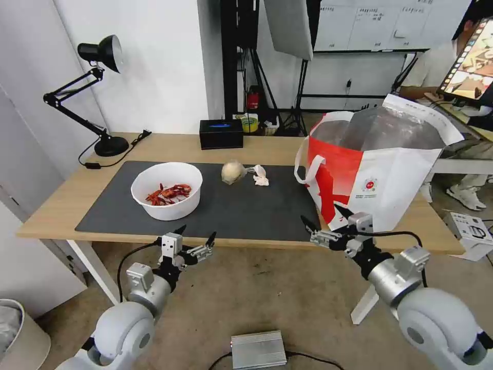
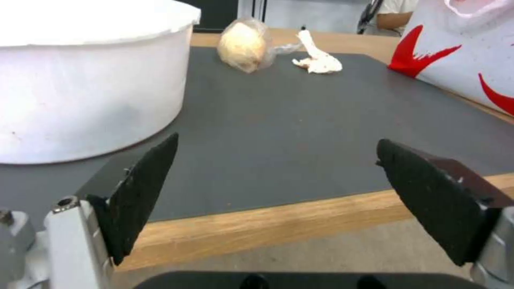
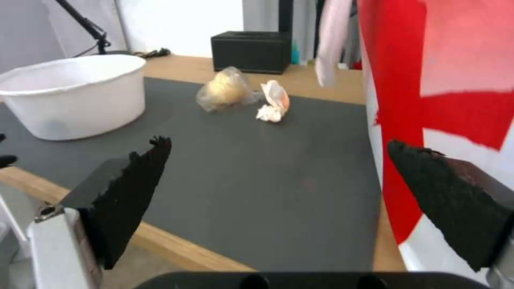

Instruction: Pick up the trash from the table and place it into the takeout bag.

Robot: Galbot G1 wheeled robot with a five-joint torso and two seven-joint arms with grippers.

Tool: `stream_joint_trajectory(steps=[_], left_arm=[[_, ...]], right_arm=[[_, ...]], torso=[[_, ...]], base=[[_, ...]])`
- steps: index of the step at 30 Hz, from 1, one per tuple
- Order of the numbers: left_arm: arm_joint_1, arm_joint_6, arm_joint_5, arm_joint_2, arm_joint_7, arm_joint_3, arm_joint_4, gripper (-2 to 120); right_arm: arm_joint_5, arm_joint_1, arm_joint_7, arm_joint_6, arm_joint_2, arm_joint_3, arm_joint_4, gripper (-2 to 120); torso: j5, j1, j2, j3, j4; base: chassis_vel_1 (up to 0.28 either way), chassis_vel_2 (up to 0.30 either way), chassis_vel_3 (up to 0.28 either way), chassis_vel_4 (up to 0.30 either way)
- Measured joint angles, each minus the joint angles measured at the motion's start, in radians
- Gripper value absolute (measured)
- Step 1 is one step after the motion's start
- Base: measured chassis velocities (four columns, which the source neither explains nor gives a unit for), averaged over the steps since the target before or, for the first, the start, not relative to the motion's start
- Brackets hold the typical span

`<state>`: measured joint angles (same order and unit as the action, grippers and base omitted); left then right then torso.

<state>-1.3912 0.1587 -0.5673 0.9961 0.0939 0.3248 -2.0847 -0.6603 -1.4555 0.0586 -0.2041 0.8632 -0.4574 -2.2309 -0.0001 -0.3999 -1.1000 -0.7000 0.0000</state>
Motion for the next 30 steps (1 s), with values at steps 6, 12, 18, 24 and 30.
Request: stream_joint_trajectory(steps=[6, 12, 18, 24, 30], left_arm=[[-0.001, -0.003, -0.001, -0.002, -0.002, 0.000, 0.005, 100], [-0.001, -0.013, -0.002, -0.003, -0.002, 0.002, 0.014, 100], [-0.006, -0.015, -0.001, -0.003, -0.002, 0.003, 0.015, 100], [-0.021, -0.018, 0.001, -0.003, 0.002, 0.013, 0.011, 100], [-0.032, -0.019, 0.004, -0.002, 0.002, 0.017, 0.001, 100]], right_arm=[[0.017, -0.008, -0.006, 0.038, 0.017, 0.012, 0.037, 100], [0.026, -0.014, -0.007, 0.048, 0.032, 0.019, 0.060, 100], [0.042, -0.018, -0.012, 0.053, 0.041, 0.029, 0.068, 100], [0.054, -0.031, -0.013, 0.064, 0.055, 0.038, 0.078, 100], [0.058, -0.043, -0.013, 0.070, 0.060, 0.037, 0.078, 100]], torso=[[0.0000, 0.000, 0.000, 0.000, -0.0001], [0.0001, 0.000, 0.000, 0.000, 0.0000], [0.0000, 0.000, 0.000, 0.000, 0.0000], [0.0000, 0.000, 0.000, 0.000, 0.0000], [0.0000, 0.000, 0.000, 0.000, 0.0000]], base=[[0.000, 0.000, 0.000, 0.000], [0.000, 0.000, 0.000, 0.000], [0.000, 0.000, 0.000, 0.000], [0.000, 0.000, 0.000, 0.000], [0.000, 0.000, 0.000, 0.000]])
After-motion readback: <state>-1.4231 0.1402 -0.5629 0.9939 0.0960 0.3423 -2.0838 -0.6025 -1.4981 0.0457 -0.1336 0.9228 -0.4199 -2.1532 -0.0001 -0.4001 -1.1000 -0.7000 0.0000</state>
